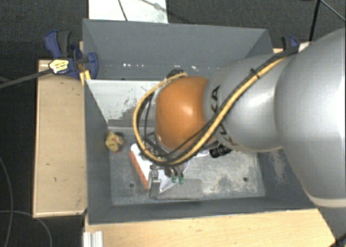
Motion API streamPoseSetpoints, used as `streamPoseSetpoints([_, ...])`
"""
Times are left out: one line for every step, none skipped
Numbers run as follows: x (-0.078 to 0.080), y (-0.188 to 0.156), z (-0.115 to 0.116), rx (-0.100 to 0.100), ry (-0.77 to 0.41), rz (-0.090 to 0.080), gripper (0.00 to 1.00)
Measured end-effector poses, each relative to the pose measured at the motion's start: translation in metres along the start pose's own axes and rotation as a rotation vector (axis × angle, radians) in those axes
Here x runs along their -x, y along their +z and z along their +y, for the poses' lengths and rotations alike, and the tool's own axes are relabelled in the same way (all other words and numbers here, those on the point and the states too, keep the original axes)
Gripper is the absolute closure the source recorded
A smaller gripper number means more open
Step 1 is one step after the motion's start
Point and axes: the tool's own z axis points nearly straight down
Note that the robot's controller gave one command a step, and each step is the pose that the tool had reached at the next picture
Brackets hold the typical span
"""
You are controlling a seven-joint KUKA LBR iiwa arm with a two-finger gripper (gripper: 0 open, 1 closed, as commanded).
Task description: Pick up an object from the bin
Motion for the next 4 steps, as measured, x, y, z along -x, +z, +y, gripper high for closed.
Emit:
streamPoseSetpoints([0.002, -0.004, -0.001, 0.002, 0.006, -0.007, 0.0])
streamPoseSetpoints([0.03, 0.063, -0.044, 0.002, 0.207, -0.011, 1.0])
streamPoseSetpoints([0.03, 0.063, -0.044, 0.003, 0.207, -0.011, 1.0])
streamPoseSetpoints([0.02, 0.034, -0.067, 0.001, 0.106, -0.004, 1.0])
